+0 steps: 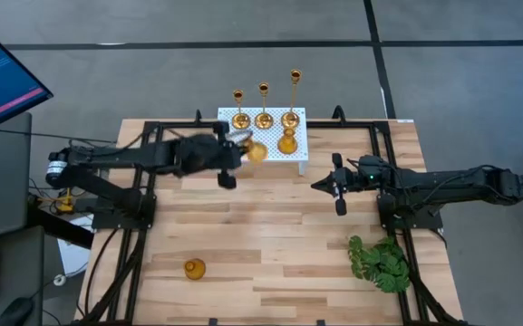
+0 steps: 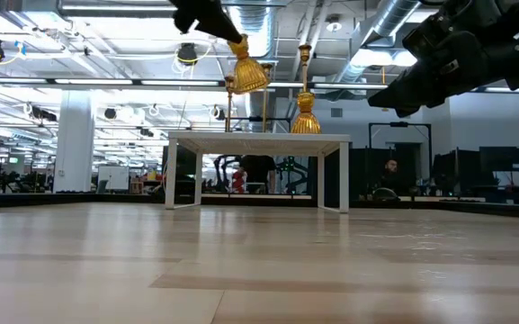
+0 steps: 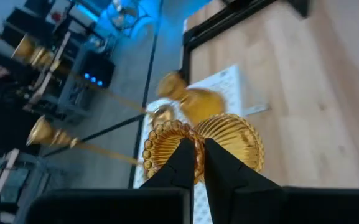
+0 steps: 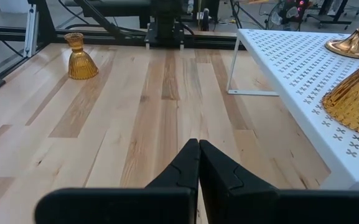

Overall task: Pick & Place candle stick holders
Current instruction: Put the top orange candle holder on the shelf

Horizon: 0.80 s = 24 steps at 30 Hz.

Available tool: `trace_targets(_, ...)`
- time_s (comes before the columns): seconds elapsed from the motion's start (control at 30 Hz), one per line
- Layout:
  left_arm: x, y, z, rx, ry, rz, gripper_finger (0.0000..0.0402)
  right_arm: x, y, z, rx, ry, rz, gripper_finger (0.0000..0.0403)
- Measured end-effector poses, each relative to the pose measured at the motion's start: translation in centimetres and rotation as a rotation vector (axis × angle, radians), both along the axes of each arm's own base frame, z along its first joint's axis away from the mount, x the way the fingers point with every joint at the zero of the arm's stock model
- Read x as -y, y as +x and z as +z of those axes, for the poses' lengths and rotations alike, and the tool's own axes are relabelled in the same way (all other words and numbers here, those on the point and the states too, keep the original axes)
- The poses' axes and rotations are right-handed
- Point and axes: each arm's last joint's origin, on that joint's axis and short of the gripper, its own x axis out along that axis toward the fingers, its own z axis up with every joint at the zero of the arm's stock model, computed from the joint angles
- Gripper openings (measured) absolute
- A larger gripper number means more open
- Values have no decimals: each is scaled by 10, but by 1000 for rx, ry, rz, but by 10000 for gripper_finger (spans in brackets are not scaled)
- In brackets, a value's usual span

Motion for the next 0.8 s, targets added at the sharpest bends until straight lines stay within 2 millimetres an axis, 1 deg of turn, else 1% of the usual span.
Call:
trace_targets(0.1, -17, 4, 7, 19, -10, 27, 13, 0, 0, 0, -3, 0, 0, 0)
trace_targets(0.27, -40, 15, 3, -11, -45, 20, 13, 0, 0, 0, -3, -2, 1, 0)
trace_targets(0.4, -54, 27, -1, -29, -74, -8, 13, 0, 0, 0, -4, -2, 1, 0)
trace_targets(0.53, -65, 40, -6, -57, -86, -9, 13, 0, 0, 0, -4, -2, 1, 0)
trace_targets(0.6, -69, 47, -8, -75, -66, -10, 13, 0, 0, 0, -4, -2, 1, 0)
trace_targets(0.8, -75, 57, -9, -92, -54, -5, 13, 0, 0, 0, -4, -3, 1, 0)
